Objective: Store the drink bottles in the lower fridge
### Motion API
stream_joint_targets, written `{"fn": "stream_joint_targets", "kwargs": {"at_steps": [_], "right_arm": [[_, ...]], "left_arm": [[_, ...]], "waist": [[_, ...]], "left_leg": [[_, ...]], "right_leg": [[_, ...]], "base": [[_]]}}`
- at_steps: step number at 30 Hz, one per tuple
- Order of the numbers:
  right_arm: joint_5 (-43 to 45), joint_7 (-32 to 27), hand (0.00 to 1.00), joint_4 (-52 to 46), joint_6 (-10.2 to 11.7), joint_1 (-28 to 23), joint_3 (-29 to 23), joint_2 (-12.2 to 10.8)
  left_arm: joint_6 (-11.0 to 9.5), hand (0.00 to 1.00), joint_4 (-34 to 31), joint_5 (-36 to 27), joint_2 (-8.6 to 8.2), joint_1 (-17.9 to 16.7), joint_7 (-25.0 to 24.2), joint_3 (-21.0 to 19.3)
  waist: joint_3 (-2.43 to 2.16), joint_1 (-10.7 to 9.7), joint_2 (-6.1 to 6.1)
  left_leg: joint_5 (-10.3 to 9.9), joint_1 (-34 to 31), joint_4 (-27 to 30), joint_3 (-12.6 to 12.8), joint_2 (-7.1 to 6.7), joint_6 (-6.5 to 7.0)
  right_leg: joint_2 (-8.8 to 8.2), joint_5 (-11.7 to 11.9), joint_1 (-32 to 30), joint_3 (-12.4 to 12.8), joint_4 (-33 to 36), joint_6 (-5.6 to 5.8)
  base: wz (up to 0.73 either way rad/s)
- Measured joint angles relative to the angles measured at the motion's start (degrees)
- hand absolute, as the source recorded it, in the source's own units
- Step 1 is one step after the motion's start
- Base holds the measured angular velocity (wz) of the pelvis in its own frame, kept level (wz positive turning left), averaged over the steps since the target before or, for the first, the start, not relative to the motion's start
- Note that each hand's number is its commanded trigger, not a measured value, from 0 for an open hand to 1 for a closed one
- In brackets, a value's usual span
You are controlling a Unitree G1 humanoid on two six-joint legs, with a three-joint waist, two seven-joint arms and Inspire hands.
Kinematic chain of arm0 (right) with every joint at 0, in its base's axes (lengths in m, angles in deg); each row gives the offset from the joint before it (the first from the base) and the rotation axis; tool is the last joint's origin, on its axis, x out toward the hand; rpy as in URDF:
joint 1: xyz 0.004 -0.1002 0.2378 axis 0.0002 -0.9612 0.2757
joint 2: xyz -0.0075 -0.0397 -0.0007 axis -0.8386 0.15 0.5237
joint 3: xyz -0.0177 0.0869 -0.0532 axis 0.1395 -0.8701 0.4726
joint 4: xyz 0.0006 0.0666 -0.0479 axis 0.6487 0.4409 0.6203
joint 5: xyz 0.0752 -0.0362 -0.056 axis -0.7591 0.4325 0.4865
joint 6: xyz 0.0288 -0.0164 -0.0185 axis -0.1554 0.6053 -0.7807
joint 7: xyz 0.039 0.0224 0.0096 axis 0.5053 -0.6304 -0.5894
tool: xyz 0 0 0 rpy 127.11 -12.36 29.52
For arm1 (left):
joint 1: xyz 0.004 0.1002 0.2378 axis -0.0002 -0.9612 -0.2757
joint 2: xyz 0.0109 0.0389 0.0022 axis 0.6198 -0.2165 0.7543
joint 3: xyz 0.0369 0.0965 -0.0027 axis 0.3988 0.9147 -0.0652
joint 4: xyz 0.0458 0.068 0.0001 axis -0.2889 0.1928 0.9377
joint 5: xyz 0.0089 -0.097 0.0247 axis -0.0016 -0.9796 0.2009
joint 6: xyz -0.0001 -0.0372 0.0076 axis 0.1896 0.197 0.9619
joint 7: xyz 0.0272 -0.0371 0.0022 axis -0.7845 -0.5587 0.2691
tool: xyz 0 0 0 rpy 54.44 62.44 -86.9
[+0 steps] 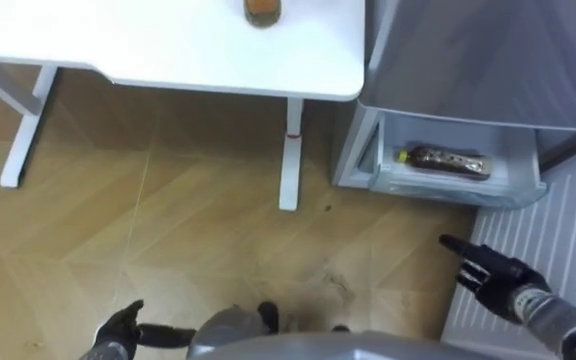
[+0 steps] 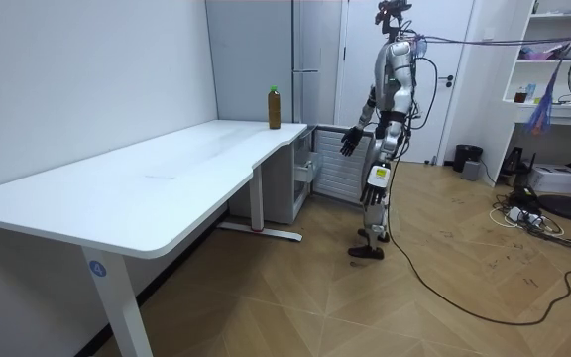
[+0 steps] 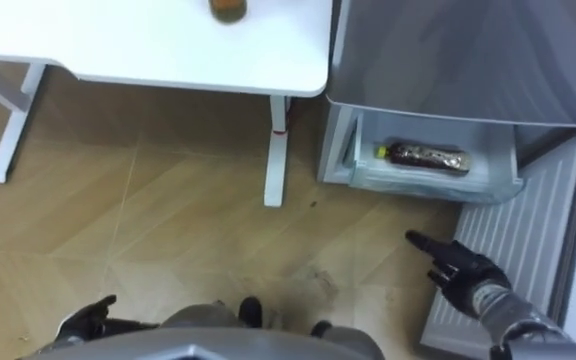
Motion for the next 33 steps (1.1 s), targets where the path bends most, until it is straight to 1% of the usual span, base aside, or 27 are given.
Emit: {"fn": "stream_joint_targets", "kwargs": {"at_steps": [1,4,5,7,9,10,11,12,13,14,16,17,18,19,20,22,23,24,25,26,28,29,30,31,32,33], "right_arm": [[0.63,0.21,0.00,0.03,0.01,-0.68,0.03,-0.53],[1.21,0.27,0.00,-0.18,0.28,-2.38,0.65,-2.13],[1.32,0.27,0.00,-0.23,0.45,-3.26,1.19,-2.97],[1.62,0.27,0.00,-0.40,0.63,-4.47,1.31,-4.28],[2.50,0.21,0.00,-0.50,1.18,-6.10,1.69,-5.32],[3.31,0.13,0.00,-0.47,1.23,-7.14,2.01,-5.77],[3.48,0.11,0.00,-0.47,1.24,-7.70,2.15,-5.94],[4.16,-0.03,0.00,-0.36,1.32,-8.58,2.13,-6.37],[4.98,-0.14,0.00,-0.35,1.42,-9.33,2.12,-6.81],[5.32,-0.18,0.00,-0.33,1.50,-9.64,2.09,-7.05],[6.59,-0.23,0.00,-0.22,1.91,-10.57,2.03,-7.93],[8.50,-0.29,0.00,-0.15,1.93,-10.44,1.98,-8.14],[9.76,-0.42,0.00,-0.22,1.97,-10.45,1.97,-8.22],[12.46,-0.97,0.00,-0.25,2.25,-10.55,1.87,-8.39],[15.52,-1.56,0.00,-0.38,2.41,-10.47,1.80,-8.52],[19.00,-1.96,0.00,-0.44,2.45,-10.41,1.96,-8.50],[20.63,-2.28,0.00,-0.51,2.57,-10.22,2.00,-8.50],[21.34,-2.45,0.00,-0.53,2.71,-10.12,2.10,-8.50],[22.64,-2.73,0.00,-0.46,2.94,-10.07,2.24,-8.52],[23.82,-3.23,0.00,-0.32,2.94,-9.78,2.26,-8.52],[25.21,-3.87,0.00,-0.32,2.96,-9.49,2.28,-8.58],[25.61,-4.27,0.00,-0.32,2.94,-9.22,2.28,-8.71],[25.61,-4.45,0.00,-0.32,2.94,-9.19,2.26,-8.82],[25.60,-4.78,0.00,-0.35,2.95,-9.25,2.25,-9.04],[25.60,-4.86,0.00,-0.48,2.96,-9.34,2.17,-9.12],[25.60,-4.90,0.00,-0.54,2.96,-9.39,2.14,-9.13]], "left_arm": [[-0.03,0.00,0.01,0.04,-0.08,-0.04,0.20,-0.62],[-0.13,0.00,0.02,-0.11,-0.12,-0.37,1.10,-0.87],[-0.14,0.00,-0.01,-0.07,-0.16,-0.73,1.35,-1.20],[-0.13,0.00,0.05,0.26,-0.42,-1.27,1.96,-2.22],[-0.13,0.00,0.06,2.23,-1.29,-1.56,2.69,-3.64],[-0.13,0.00,0.07,2.73,-1.92,-1.74,2.83,-4.25],[-0.13,0.00,0.06,2.93,-2.12,-1.88,2.83,-4.24],[-0.13,0.00,0.04,3.30,-2.50,-2.13,2.85,-4.30],[-0.14,0.00,0.04,3.46,-2.82,-2.19,2.97,-4.37],[-0.14,0.00,0.09,3.47,-3.00,-2.23,3.14,-4.39],[-0.16,0.00,0.28,3.37,-3.96,-2.32,3.78,-5.46],[-0.18,0.00,0.27,3.39,-4.31,-2.28,3.79,-5.57],[-0.18,0.00,0.27,3.41,-4.42,-2.47,3.78,-5.57],[-0.19,0.00,0.21,3.45,-4.54,-2.55,3.78,-5.56],[-0.20,0.00,0.18,3.41,-4.54,-2.48,3.78,-5.62],[-0.19,0.00,0.19,3.09,-4.54,-2.47,3.78,-5.65],[-0.18,0.00,0.35,3.05,-4.54,-2.35,3.70,-5.66],[-0.17,0.00,0.56,3.04,-4.54,-2.36,3.67,-5.66],[-0.09,0.00,0.78,3.04,-4.55,-2.38,3.66,-5.64],[-0.08,0.00,0.77,3.03,-4.64,-2.37,3.65,-5.64],[-0.09,0.00,0.77,2.74,-4.82,-2.25,3.64,-5.60],[-0.08,0.00,0.77,2.47,-4.93,-2.24,3.64,-5.59],[-0.08,0.00,0.78,2.23,-4.96,-2.21,3.64,-5.59],[-0.08,0.00,0.78,2.14,-5.02,-2.28,3.64,-5.67],[-0.08,0.00,0.78,2.12,-5.04,-2.25,3.64,-5.86],[-0.08,0.00,0.77,2.10,-5.04,-2.16,3.65,-5.99]], "waist": [[0.07,-0.03,-0.13],[0.00,-0.16,-0.27],[-0.18,-0.15,-0.37],[-0.26,-0.03,-0.41],[-0.25,-0.05,-0.25],[-0.13,-0.15,0.01],[-0.14,-0.16,0.15],[0.01,-0.18,0.48],[0.02,-0.32,0.71],[0.05,-0.36,0.78],[0.03,-0.48,0.71],[-0.07,-1.11,0.94],[-0.22,-1.31,1.16],[-0.05,-1.87,0.85],[-0.26,-2.62,1.14],[0.03,-2.72,0.68],[-0.11,-2.73,0.91],[-0.05,-2.72,0.64],[0.00,-2.68,0.79],[-0.11,-2.71,0.65],[-0.15,-2.78,0.54],[-0.23,-2.76,0.35],[-0.29,-2.76,0.49],[-0.52,-2.76,0.41],[-0.30,-2.80,0.33],[-0.34,-2.85,0.36]], "left_leg": [[-0.27,0.69,0.00,0.00,0.00,-0.06],[-1.17,2.02,0.37,0.01,0.16,-0.21],[-1.64,2.31,0.65,0.26,0.31,-0.29],[-2.04,2.64,0.74,0.76,0.66,-0.42],[-2.17,3.04,0.69,1.00,0.60,-0.45],[-2.35,3.63,0.58,1.22,0.60,-0.47],[-2.50,3.91,0.58,1.32,0.61,-0.49],[-2.77,4.79,0.51,1.34,0.69,-0.55],[-3.07,5.52,0.44,1.40,0.71,-0.61],[-3.16,5.85,0.40,1.43,0.71,-0.64],[-3.41,6.78,0.11,1.65,0.68,-0.79],[-3.41,6.83,0.11,1.66,0.68,-0.79],[-3.41,6.83,0.09,1.66,0.70,-0.79],[-3.41,6.85,0.12,1.67,0.70,-0.79],[-3.42,6.85,0.15,1.75,0.71,-0.79],[-3.68,7.32,0.09,2.31,0.82,-0.83],[-4.01,7.69,0.15,2.42,0.91,-0.86],[-4.12,7.82,0.17,2.44,0.93,-0.86],[-4.29,8.30,0.20,2.50,0.93,-0.86],[-4.50,8.50,0.32,2.49,0.93,-0.82],[-4.59,8.50,0.39,2.46,0.89,-0.76],[-4.63,8.52,0.36,2.45,0.86,-0.72],[-4.67,8.54,0.36,2.44,0.85,-0.70],[-4.70,8.60,0.36,2.43,0.82,-0.69],[-4.76,8.56,0.41,2.42,0.83,-0.68],[-4.81,8.53,0.47,2.42,0.83,-0.67]], "right_leg": [[0.01,-0.18,0.52,0.06,-0.10,0.01],[0.25,-0.38,2.01,0.31,-0.86,0.06],[0.37,-0.57,2.27,0.62,-0.86,0.07],[0.53,-0.67,2.70,0.86,-0.90,0.04],[0.53,-0.68,3.50,0.76,-1.24,0.03],[0.57,-0.68,4.18,0.86,-1.63,0.04],[0.59,-0.68,4.40,0.90,-1.73,0.05],[0.61,-0.79,5.10,0.94,-1.80,0.11],[0.60,-1.07,5.60,1.11,-1.79,0.12],[0.62,-1.16,5.86,1.44,-1.82,0.12],[0.70,-1.47,6.23,2.32,-1.68,0.09],[0.72,-1.48,6.26,2.36,-1.67,0.08],[0.73,-1.48,6.26,2.41,-1.67,0.08],[0.73,-1.48,6.27,2.40,-1.59,0.08],[0.72,-1.50,6.33,2.35,-1.53,0.05],[0.76,-1.61,6.44,2.69,-1.50,-0.04],[0.93,-1.67,6.66,3.53,-1.58,-0.03],[1.00,-1.68,6.70,3.87,-1.60,-0.03],[1.05,-1.68,6.99,4.04,-1.63,-0.02],[1.07,-1.71,7.13,4.22,-1.60,0.02],[1.06,-1.72,7.09,4.43,-1.59,0.04],[1.05,-1.74,7.05,4.72,-1.60,0.07],[1.05,-1.75,7.06,4.83,-1.60,0.09],[1.05,-1.76,7.08,5.00,-1.60,0.12],[1.06,-1.76,7.08,5.02,-1.58,0.12],[1.06,-1.76,7.07,5.01,-1.57,0.12]], "base": [[0.00],[-0.07],[-0.14],[-0.11],[0.00],[0.00],[-0.05],[-0.09],[-0.10],[-0.14],[-0.15],[-0.07],[0.00],[0.00],[0.00],[-0.14],[-0.24],[-0.23],[-0.16],[-0.14],[-0.07],[-0.05],[-0.04],[-0.04],[-0.03],[0.00]]}}
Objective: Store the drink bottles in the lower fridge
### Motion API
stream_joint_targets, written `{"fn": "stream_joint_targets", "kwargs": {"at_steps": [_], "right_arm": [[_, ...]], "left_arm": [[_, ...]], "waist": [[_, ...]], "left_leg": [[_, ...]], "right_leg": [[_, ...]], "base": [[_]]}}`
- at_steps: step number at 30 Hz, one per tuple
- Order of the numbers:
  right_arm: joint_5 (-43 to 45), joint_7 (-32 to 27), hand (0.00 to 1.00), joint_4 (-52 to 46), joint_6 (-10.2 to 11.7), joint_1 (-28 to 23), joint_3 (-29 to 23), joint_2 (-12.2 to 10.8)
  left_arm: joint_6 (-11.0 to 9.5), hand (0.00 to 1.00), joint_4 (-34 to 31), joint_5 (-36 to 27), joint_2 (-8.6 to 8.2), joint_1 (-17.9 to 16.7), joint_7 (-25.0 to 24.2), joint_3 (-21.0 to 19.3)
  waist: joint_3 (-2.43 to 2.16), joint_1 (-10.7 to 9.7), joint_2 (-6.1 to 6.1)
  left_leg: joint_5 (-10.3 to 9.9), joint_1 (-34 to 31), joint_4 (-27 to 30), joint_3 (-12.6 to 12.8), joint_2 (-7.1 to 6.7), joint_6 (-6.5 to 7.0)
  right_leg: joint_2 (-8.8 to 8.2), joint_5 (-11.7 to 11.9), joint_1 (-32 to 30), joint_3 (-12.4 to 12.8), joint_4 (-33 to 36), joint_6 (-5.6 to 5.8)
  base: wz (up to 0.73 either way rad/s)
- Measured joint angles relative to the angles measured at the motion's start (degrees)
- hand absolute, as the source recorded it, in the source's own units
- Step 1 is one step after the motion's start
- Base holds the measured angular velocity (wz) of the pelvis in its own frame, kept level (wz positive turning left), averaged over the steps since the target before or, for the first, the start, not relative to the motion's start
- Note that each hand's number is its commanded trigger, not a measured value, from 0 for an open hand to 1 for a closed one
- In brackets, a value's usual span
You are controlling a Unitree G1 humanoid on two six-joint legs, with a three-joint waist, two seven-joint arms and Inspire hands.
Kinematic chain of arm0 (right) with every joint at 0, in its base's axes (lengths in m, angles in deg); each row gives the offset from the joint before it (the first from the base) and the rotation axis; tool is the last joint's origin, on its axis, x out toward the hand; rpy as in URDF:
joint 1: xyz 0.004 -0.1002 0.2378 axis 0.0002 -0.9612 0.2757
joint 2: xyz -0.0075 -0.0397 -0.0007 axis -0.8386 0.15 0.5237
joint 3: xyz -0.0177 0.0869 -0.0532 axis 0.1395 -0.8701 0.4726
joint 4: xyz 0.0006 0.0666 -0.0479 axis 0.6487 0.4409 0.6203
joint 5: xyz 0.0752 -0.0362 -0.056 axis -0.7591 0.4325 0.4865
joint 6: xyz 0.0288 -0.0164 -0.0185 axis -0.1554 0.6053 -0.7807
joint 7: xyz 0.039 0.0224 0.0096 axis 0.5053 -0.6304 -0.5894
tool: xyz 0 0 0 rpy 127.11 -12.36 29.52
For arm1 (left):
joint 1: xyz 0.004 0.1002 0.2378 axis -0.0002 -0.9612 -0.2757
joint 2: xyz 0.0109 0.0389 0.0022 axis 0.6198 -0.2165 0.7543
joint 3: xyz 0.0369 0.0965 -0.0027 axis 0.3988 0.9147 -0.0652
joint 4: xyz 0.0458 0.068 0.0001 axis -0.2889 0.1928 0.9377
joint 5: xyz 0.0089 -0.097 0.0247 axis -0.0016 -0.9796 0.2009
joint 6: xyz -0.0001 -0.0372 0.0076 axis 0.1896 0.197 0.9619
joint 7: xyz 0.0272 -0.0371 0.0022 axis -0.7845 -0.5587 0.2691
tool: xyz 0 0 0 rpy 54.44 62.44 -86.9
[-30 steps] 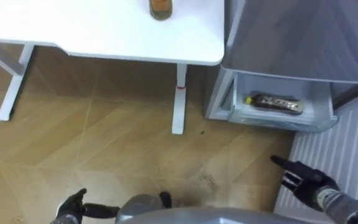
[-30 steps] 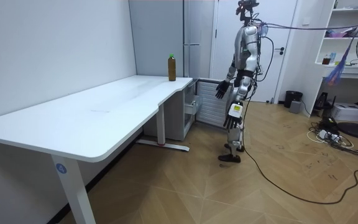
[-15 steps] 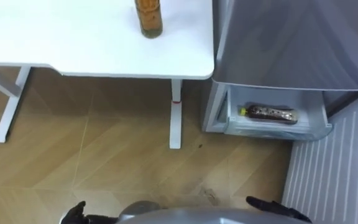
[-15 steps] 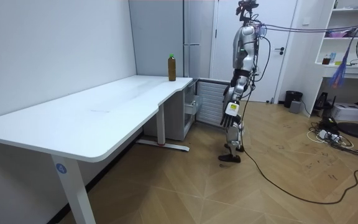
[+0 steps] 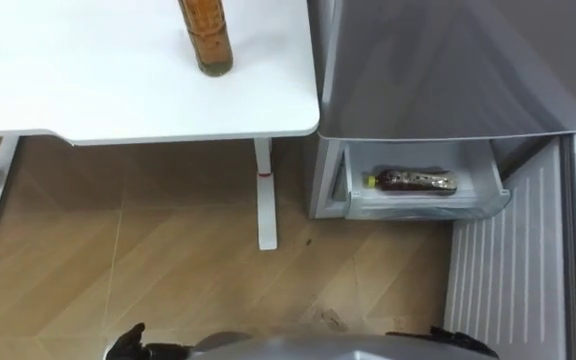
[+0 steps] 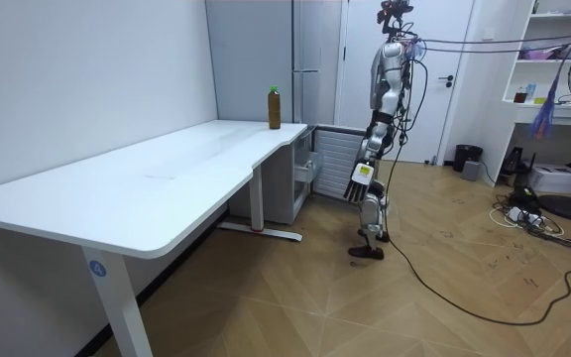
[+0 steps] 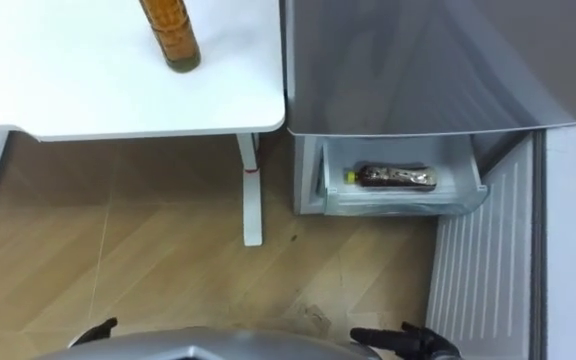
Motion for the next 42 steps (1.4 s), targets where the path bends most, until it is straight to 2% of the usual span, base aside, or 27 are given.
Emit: {"fn": "stream_joint_targets", "kwargs": {"at_steps": [1,6,11,16,18,20,21,23,25,27,29,31,33,36,39,42], "right_arm": [[0.01,-0.24,0.00,-0.24,0.01,-0.21,-0.11,-0.07],[1.89,-1.42,0.00,-1.73,0.07,-1.08,-1.33,-0.12],[2.68,-2.08,0.00,-1.68,0.07,-1.18,-1.86,-0.12],[4.38,-3.43,0.00,-1.72,0.10,-1.24,-2.40,-0.18],[4.70,-4.09,0.00,-1.76,0.19,-1.17,-2.53,-0.19],[5.95,-4.43,0.00,-1.99,0.83,-1.54,-2.92,-0.21],[6.25,-4.51,0.00,-2.06,0.99,-1.43,-2.90,-0.21],[6.74,-5.17,0.00,-2.05,1.35,-1.44,-2.91,-0.29],[6.82,-5.20,0.00,-2.26,1.44,-1.61,-2.92,-0.31],[6.91,-5.14,0.00,-2.52,2.11,-2.06,-2.93,-0.39],[7.03,-5.37,0.00,-2.53,2.84,-2.15,-2.91,-0.37],[7.05,-5.50,0.00,-2.52,3.34,-2.24,-2.89,-0.38],[7.05,-5.63,0.00,-2.48,3.39,-2.21,-2.88,-0.39],[6.99,-5.66,0.00,-2.68,3.61,-2.45,-2.76,-0.38],[6.99,-5.66,0.00,-4.29,3.80,-3.34,-2.48,-0.43],[7.09,-5.49,0.00,-4.51,3.87,-3.23,-2.31,-0.40]], "left_arm": [[0.00,0.00,-0.03,-0.17,-0.09,-0.03,0.09,-0.68],[0.01,0.00,-0.27,-2.99,-0.93,-0.01,2.23,-5.94],[-0.06,0.00,-0.48,-7.24,-0.92,-0.23,6.72,-9.99],[-0.07,0.00,-1.07,-7.35,-0.99,-0.16,12.40,-13.67],[-0.09,0.00,-3.27,-7.22,-1.01,-0.17,15.48,-14.92],[-0.52,0.00,-9.29,-7.15,-1.04,-0.43,19.07,-15.90],[-1.10,0.00,-10.75,-7.18,-1.05,-0.46,19.99,-15.91],[-3.76,0.00,-16.30,-7.18,-1.10,-0.25,23.90,-15.86],[-4.98,0.00,-20.31,-7.18,-1.18,-0.40,26.94,-15.95],[-5.74,0.00,-25.81,-7.14,-1.38,-0.79,30.02,-15.98],[-8.49,0.00,-29.88,-7.12,-1.40,-0.75,33.32,-15.46],[-10.08,0.00,-31.52,-7.02,-1.38,-0.81,35.36,-14.15],[-10.88,0.00,-32.47,-6.99,-1.39,-0.70,36.80,-12.59],[-10.99,0.00,-35.07,-6.93,-1.39,-0.82,38.06,-9.97],[-11.05,0.00,-41.41,-5.83,-1.48,-1.07,39.41,-8.98],[-11.99,0.00,-47.84,-4.95,-0.98,-1.06,40.18,-8.20]], "waist": [[-0.12,-0.02,0.01],[-0.08,-0.03,0.17],[-0.06,0.29,0.44],[-0.08,0.52,0.52],[-0.10,0.48,0.55],[-0.11,0.48,0.58],[-0.11,0.48,0.56],[-0.27,0.39,0.59],[-0.63,0.40,0.55],[-0.65,0.44,0.45],[-0.64,0.46,0.63],[-0.62,0.31,0.81],[-0.60,0.24,0.90],[-0.56,0.21,0.99],[-0.55,0.26,0.94],[-0.57,0.02,1.11]], "left_leg": [[-0.11,-0.06,0.09,-0.02,0.02,0.01],[-0.49,0.14,0.18,-0.23,0.01,0.07],[-0.54,0.94,0.01,-0.27,0.00,0.05],[-0.55,1.93,-0.57,-0.20,0.03,0.03],[-0.55,2.03,-0.70,-0.24,0.02,0.03],[-0.57,1.75,-0.32,-0.32,0.00,0.05],[-0.57,1.58,-0.29,-0.36,-0.01,0.05],[-0.57,1.16,-0.08,-0.59,-0.06,0.05],[-0.56,1.53,-0.22,-0.69,-0.09,0.06],[-0.56,2.00,-0.35,-1.04,-0.08,0.05],[-0.56,2.30,-0.37,-1.22,-0.03,0.05],[-0.57,2.33,-0.39,-1.22,-0.06,0.05],[-0.57,2.18,-0.30,-1.33,-0.06,0.05],[-0.78,1.50,0.02,-1.73,-0.02,-0.01],[-0.78,0.83,0.21,-2.10,-0.04,-0.02],[-0.77,0.94,0.24,-2.15,-0.05,-0.01]], "right_leg": [[0.00,0.00,-0.01,-0.07,0.01,0.00],[0.01,-0.05,0.27,-0.29,0.02,0.08],[0.06,-0.06,0.91,-0.11,-0.04,0.09],[0.17,-0.06,1.40,0.46,0.03,0.09],[0.17,-0.06,1.49,0.53,0.02,0.09],[0.16,-0.06,1.24,0.45,0.15,0.09],[0.16,-0.06,1.12,0.43,0.18,0.10],[0.13,-0.06,0.80,0.38,0.21,0.10],[0.15,-0.06,1.02,0.40,0.22,0.10],[0.26,-0.06,1.34,0.54,0.42,0.09],[0.33,-0.06,1.39,0.58,0.82,0.09],[0.33,-0.06,1.36,0.57,0.81,0.09],[0.34,-0.05,1.16,0.57,0.85,0.08],[0.45,0.00,0.80,0.59,0.82,0.00],[0.51,0.03,0.24,0.59,0.79,-0.06],[0.52,0.03,0.29,0.60,0.77,-0.06]], "base": [[0.00],[0.00],[0.00],[-0.05],[0.00],[0.00],[0.00],[0.00],[0.00],[-0.02],[-0.06],[-0.06],[-0.02],[0.00],[0.01],[0.00]]}}
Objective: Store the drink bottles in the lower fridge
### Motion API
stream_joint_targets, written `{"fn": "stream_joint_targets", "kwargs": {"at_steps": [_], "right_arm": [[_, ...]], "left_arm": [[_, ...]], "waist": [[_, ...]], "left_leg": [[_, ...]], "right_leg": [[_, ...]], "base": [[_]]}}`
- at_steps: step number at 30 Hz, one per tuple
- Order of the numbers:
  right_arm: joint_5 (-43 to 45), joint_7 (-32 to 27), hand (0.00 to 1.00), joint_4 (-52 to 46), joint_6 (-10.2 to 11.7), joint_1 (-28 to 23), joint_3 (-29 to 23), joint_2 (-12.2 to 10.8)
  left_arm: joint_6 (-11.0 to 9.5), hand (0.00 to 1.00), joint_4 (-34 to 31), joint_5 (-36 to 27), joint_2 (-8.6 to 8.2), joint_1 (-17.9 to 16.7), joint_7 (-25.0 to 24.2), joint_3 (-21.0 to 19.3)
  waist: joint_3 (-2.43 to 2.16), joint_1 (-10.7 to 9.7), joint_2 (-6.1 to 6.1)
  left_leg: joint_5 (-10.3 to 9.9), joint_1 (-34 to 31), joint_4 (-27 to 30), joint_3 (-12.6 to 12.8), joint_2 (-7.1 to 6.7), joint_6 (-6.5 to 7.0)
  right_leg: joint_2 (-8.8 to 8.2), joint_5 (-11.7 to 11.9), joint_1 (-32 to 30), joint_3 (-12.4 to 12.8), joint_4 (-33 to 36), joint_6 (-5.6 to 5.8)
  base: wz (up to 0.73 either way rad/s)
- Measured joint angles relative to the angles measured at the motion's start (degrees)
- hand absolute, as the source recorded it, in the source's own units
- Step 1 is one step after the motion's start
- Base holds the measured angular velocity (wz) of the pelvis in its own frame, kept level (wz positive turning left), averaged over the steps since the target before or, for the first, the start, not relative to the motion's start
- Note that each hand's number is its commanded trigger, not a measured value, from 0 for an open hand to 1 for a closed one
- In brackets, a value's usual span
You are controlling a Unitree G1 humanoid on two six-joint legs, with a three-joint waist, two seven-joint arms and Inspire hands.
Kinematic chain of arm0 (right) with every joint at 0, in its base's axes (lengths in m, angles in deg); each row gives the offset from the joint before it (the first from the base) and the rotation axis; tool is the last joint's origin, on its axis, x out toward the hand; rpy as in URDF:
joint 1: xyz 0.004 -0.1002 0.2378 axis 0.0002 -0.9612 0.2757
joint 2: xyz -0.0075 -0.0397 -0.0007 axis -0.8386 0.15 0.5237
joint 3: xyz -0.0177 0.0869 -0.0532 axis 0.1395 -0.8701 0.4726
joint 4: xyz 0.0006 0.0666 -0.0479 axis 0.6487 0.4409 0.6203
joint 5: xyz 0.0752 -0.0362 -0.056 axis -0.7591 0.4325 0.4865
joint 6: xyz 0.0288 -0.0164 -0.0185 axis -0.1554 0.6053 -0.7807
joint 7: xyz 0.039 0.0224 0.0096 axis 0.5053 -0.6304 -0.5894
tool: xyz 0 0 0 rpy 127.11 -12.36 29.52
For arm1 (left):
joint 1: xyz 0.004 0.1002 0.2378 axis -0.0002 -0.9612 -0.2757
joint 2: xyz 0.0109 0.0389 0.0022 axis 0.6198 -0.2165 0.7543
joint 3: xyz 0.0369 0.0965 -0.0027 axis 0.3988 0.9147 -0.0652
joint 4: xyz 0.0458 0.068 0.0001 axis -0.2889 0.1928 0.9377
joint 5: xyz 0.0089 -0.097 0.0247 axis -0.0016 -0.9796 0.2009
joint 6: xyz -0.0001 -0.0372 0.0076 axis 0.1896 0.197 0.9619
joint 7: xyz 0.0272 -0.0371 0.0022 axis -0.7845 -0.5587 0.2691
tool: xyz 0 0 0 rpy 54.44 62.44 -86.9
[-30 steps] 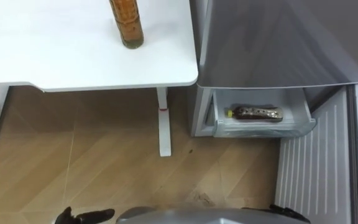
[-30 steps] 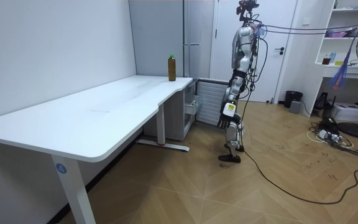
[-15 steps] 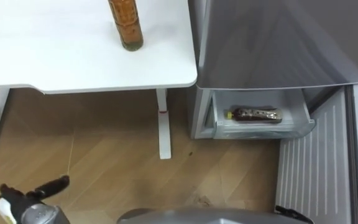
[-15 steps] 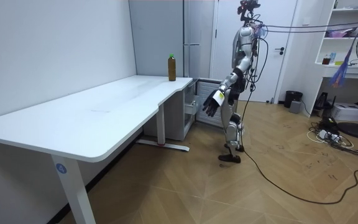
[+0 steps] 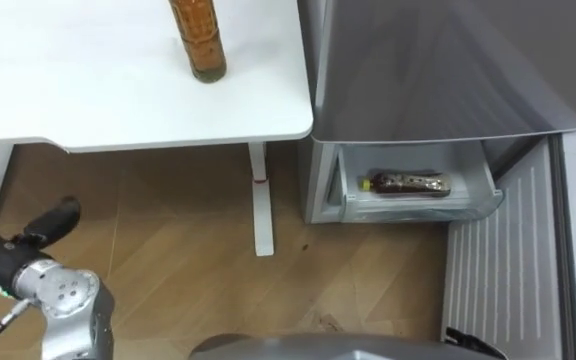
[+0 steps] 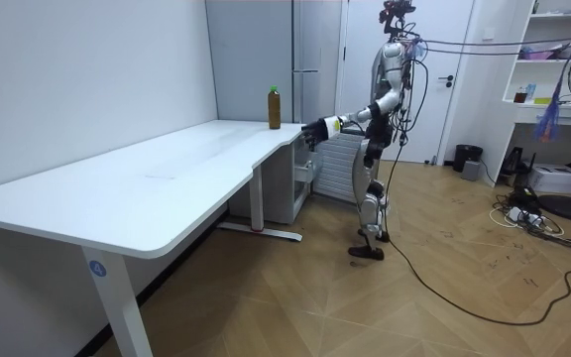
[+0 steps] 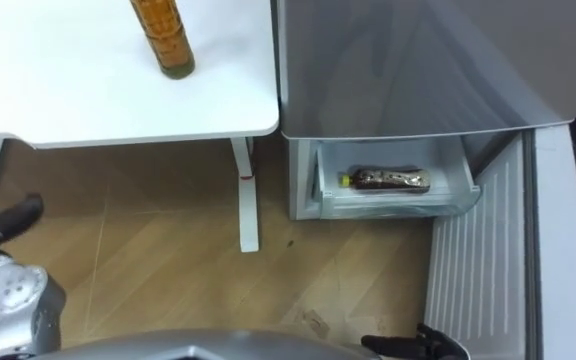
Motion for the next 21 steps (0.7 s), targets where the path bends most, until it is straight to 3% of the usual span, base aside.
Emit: {"fn": "stream_joint_targets", "kwargs": {"at_steps": [5,11,16,21], "right_arm": [[0.89,0.22,0.00,-0.41,0.07,0.17,-0.02,0.00],[4.20,0.65,0.00,-0.35,1.14,1.00,-0.07,-0.01],[4.73,0.88,0.00,0.14,1.30,1.21,-0.10,-0.08],[4.73,2.00,0.00,0.24,2.79,1.19,-0.64,-0.02]], "left_arm": [[-0.72,0.00,-6.42,3.92,0.22,0.04,-1.90,2.36],[-0.72,0.00,-7.65,3.94,0.70,0.43,-6.32,3.42],[-0.76,0.00,-9.16,3.89,0.73,2.08,-9.83,4.28],[-1.03,0.00,-9.16,3.90,0.71,2.50,-13.06,5.79]], "waist": [[0.01,-0.24,-0.20],[0.54,-1.41,-0.02],[0.59,-1.73,-0.12],[0.61,-2.62,-0.08]], "left_leg": [[0.00,0.30,-0.31,-0.46,-0.04,0.00],[-0.02,0.20,-0.49,-0.87,-0.07,0.00],[-0.03,0.12,-0.34,-1.24,-0.12,0.01],[-0.03,0.27,-0.36,-1.19,-0.12,0.01]], "right_leg": [[0.05,0.00,0.51,0.01,-0.02,0.00],[0.12,0.00,0.53,0.81,-0.05,0.00],[0.17,0.00,0.10,1.31,-0.04,0.00],[0.23,0.00,0.39,1.34,-0.04,0.00]], "base": [[0.00],[0.00],[0.00],[-0.01]]}}
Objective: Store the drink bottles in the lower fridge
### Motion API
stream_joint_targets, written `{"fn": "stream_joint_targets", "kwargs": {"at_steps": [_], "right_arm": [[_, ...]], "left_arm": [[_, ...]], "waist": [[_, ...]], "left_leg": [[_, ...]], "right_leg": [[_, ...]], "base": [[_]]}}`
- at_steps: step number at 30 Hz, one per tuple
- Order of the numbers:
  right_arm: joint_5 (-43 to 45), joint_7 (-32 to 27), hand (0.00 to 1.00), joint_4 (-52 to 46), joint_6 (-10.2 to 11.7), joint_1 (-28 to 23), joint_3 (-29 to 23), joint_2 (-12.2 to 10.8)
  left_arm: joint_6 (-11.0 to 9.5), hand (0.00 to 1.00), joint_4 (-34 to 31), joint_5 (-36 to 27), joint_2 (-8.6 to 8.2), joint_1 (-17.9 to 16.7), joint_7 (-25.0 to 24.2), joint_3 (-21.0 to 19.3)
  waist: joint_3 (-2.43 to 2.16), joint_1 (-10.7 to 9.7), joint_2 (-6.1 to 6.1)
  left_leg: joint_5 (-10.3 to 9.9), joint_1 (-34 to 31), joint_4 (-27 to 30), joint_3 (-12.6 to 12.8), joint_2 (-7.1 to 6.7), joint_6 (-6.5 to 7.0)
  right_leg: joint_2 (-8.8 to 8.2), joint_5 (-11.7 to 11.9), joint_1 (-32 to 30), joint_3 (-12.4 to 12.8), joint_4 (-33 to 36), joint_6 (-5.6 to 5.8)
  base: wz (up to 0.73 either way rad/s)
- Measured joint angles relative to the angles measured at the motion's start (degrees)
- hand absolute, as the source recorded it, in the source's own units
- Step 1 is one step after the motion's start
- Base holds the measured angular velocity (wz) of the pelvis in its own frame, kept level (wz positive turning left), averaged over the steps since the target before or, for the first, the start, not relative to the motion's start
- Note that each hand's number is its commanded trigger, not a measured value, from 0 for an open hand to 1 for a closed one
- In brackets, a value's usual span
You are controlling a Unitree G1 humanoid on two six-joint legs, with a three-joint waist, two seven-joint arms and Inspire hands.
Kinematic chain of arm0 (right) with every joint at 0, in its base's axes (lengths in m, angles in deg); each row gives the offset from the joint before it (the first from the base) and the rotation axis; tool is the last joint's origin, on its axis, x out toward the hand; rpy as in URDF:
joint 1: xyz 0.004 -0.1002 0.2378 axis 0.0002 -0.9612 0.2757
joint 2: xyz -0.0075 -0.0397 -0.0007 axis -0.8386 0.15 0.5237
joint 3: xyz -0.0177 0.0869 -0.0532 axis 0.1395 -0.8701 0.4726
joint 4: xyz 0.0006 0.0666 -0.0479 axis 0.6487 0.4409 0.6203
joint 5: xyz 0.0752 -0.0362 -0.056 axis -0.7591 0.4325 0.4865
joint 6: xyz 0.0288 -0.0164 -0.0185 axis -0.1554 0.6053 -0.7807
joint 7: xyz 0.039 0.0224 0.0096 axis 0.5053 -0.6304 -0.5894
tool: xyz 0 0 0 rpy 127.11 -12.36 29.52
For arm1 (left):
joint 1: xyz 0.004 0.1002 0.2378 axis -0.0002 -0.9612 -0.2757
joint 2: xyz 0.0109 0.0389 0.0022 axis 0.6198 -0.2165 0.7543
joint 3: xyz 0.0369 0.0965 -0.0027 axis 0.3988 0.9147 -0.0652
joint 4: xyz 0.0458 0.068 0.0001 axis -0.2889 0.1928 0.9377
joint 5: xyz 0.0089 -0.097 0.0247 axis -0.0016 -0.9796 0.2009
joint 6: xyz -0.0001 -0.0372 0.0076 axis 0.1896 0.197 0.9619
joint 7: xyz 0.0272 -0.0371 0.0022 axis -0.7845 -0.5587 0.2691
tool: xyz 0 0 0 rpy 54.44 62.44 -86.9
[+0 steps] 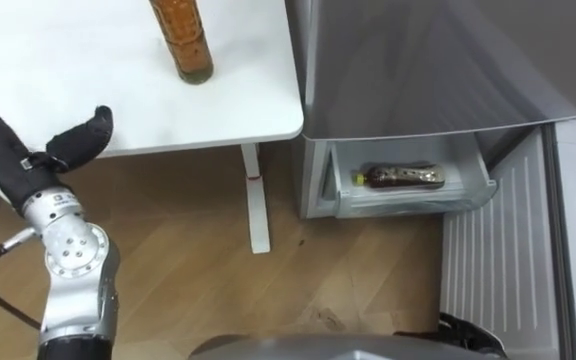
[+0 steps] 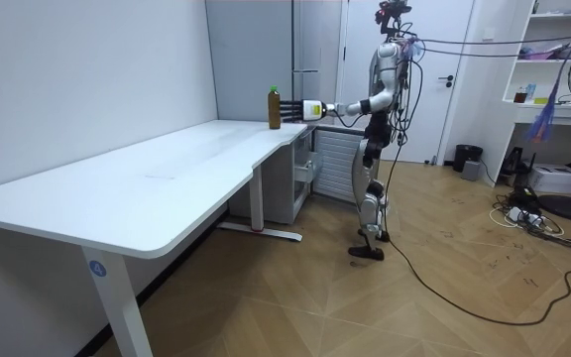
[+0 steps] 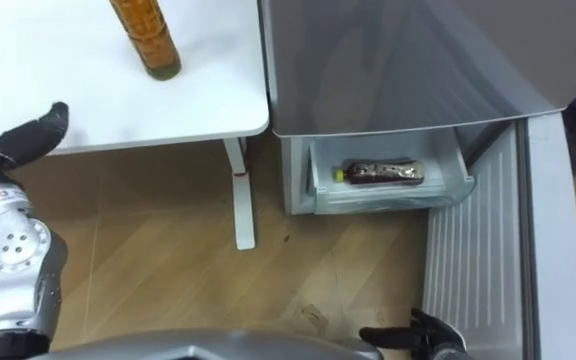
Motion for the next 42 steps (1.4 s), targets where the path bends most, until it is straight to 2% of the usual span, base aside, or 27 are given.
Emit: {"fn": "stream_joint_targets", "kwargs": {"at_steps": [4,11,13,19,24,27,31,35,40,42], "right_arm": [[-0.01,0.65,0.00,0.13,0.73,0.01,-0.53,-0.17],[-0.05,2.60,0.00,0.42,0.70,0.45,-0.49,-0.20],[-0.07,2.82,0.00,0.41,0.70,0.33,-0.49,-0.29],[-0.64,2.93,0.00,0.39,0.66,0.07,-0.58,-0.39],[-0.93,2.86,0.00,0.54,0.62,-0.71,-2.57,-0.47],[-0.98,2.37,0.00,0.53,0.20,-1.13,-4.34,-0.48],[-0.85,2.31,0.00,0.59,0.00,-1.36,-5.95,-0.27],[-0.64,1.83,0.00,0.64,-0.64,-1.66,-6.77,-0.05],[-0.09,1.74,0.00,0.76,-1.14,-2.14,-7.26,0.03],[0.13,1.74,0.00,0.76,-1.25,-2.24,-7.27,0.07]], "left_arm": [[0.00,0.00,-0.21,-0.03,0.00,0.28,-3.03,0.48],[0.01,0.00,-0.45,-1.75,0.14,3.44,-8.58,0.94],[0.02,0.00,-0.45,-2.30,0.15,3.45,-9.88,1.16],[0.25,0.00,-0.44,-6.89,0.17,3.46,-13.71,2.09],[0.98,0.00,-0.37,-10.75,0.33,3.50,-16.87,1.88],[2.78,0.00,0.26,-10.74,1.06,4.69,-17.95,1.50],[3.97,0.00,1.15,-11.14,1.86,6.86,-19.26,-1.77],[4.27,0.00,1.30,-12.95,2.22,6.99,-19.21,-5.00],[4.75,0.00,1.79,-15.91,2.34,6.99,-19.19,-6.34],[4.84,0.00,3.07,-17.71,2.99,7.01,-19.18,-6.37]], "waist": [[0.00,-0.99,0.07],[0.11,-1.83,-0.28],[0.25,-1.95,-0.48],[0.24,-2.09,-0.57],[0.08,-2.22,0.11],[0.10,-2.22,0.82],[0.14,-2.24,1.32],[0.23,-2.50,1.73],[0.34,-3.32,1.65],[0.36,-3.74,1.68]], "left_leg": [[0.00,0.52,-0.19,0.09,0.07,-0.01],[0.01,1.30,-0.26,0.36,0.10,-0.01],[0.01,1.77,-0.46,0.36,0.10,-0.01],[0.00,1.91,-0.67,0.58,0.08,-0.01],[-0.03,1.88,-0.65,0.85,0.11,0.03],[-0.06,1.91,-0.52,0.90,0.10,0.07],[-0.06,2.39,-0.61,1.03,0.12,0.07],[-0.06,2.96,-0.96,1.63,0.12,0.07],[-0.06,4.12,-1.09,1.75,0.13,0.08],[-0.06,4.81,-1.52,1.87,0.14,0.08]], "right_leg": [[0.08,0.00,0.21,0.05,0.01,0.00],[0.14,0.00,0.81,0.70,0.03,0.00],[0.19,0.00,0.78,0.94,0.04,0.00],[0.29,0.05,0.89,1.73,0.10,-0.08],[0.29,0.07,0.98,2.00,0.08,-0.10],[0.26,0.07,1.01,2.03,0.07,-0.10],[0.35,0.07,1.28,2.83,0.11,-0.11],[0.38,0.08,1.52,3.24,0.14,-0.11],[0.37,0.08,1.98,3.35,0.25,-0.11],[0.43,0.08,2.31,3.47,0.24,-0.11]], "base": [[-0.02],[-0.04],[-0.10],[-0.07],[-0.01],[0.00],[-0.04],[-0.08],[-0.01],[-0.07]]}}
